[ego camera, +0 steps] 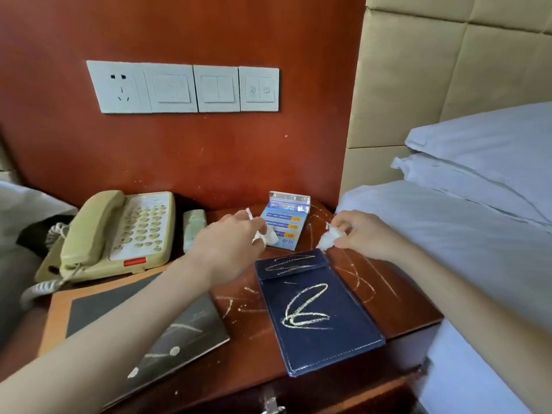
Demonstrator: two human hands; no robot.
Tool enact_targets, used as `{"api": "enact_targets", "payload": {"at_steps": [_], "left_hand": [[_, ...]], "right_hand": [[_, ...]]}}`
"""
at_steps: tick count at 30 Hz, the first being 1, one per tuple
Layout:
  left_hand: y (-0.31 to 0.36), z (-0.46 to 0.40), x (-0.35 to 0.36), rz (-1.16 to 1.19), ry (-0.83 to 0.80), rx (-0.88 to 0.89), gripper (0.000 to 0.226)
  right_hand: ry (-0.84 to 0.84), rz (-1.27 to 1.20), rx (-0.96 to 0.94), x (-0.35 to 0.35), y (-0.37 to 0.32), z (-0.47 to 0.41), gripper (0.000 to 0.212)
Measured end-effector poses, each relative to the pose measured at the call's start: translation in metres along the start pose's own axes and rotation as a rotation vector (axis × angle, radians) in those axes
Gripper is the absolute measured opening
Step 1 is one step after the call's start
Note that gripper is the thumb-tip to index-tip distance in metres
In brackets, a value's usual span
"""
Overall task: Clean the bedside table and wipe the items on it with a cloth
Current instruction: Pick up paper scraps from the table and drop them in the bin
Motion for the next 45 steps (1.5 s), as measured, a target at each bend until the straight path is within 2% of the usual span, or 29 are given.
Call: {"api": "enact_targets", "payload": {"at_steps": [4, 6, 10, 14, 16, 19, 22, 25, 29, 33, 37, 40, 43, 45], "left_hand": [[-0.025, -0.008, 0.022, -0.187, -0.134, -0.026, 0.045], [-0.034, -0.011, 0.03, -0.204, -0.184, -0.017, 0.049], [-0.042, -0.018, 0.043, -0.177, -0.255, -0.009, 0.055], [-0.036, -0.022, 0.051, -0.251, -0.23, 0.008, 0.056], [-0.033, -0.022, 0.057, -0.26, -0.239, 0.032, 0.049], [-0.034, -0.022, 0.058, -0.22, -0.172, 0.034, 0.037], [-0.04, -0.02, 0.055, -0.143, -0.116, 0.02, 0.035], [-0.052, -0.017, 0.051, -0.023, -0.07, -0.011, 0.029], [-0.067, -0.007, 0.027, 0.168, 0.066, -0.067, 0.022], [-0.071, 0.007, -0.008, 0.41, 0.229, -0.104, 0.012], [-0.066, 0.021, -0.029, 0.8, 0.309, -0.19, 0.009], [-0.045, 0.031, -0.049, 0.887, 0.359, -0.14, 0.011], [-0.014, 0.049, -0.07, 0.812, 0.453, -0.006, 0.013], [0.005, 0.058, -0.07, 0.807, 0.461, 0.055, 0.012]], "right_hand": [[-0.095, 0.225, 0.057, 0.019, 0.007, -0.012, 0.05], [-0.072, 0.18, 0.035, 0.024, 0.004, -0.016, 0.045], [-0.01, 0.154, -0.065, 0.027, -0.004, -0.02, 0.017], [0.024, 0.17, -0.069, 0.028, -0.004, -0.023, 0.029], [0.029, 0.178, -0.062, 0.029, -0.004, -0.024, 0.032], [0.079, 0.138, -0.075, 0.023, -0.013, -0.024, 0.031], [0.163, 0.016, -0.138, 0.015, -0.033, -0.024, 0.023], [0.206, -0.019, -0.195, 0.013, -0.054, -0.026, 0.012], [0.225, -0.068, -0.245, 0.015, -0.079, -0.021, 0.011], [0.25, -0.143, -0.296, 0.012, -0.097, 0.002, 0.014], [0.398, -0.196, -0.341, -0.005, -0.1, 0.044, 0.017], [0.469, -0.232, -0.365, -0.015, -0.097, 0.076, 0.021], [0.496, -0.246, -0.319, -0.017, -0.083, 0.103, 0.026], [0.51, -0.272, -0.279, -0.015, -0.069, 0.119, 0.031]]}}
Point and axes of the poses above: each hand's wrist, its own z-axis away from the middle knuckle, its own x-axis out of the palm, y = z × x, the point moved 8 cm from there along -z, towards the middle knuckle, and after that the axes turned 15 degrees about -z, right-handed, at the moved point
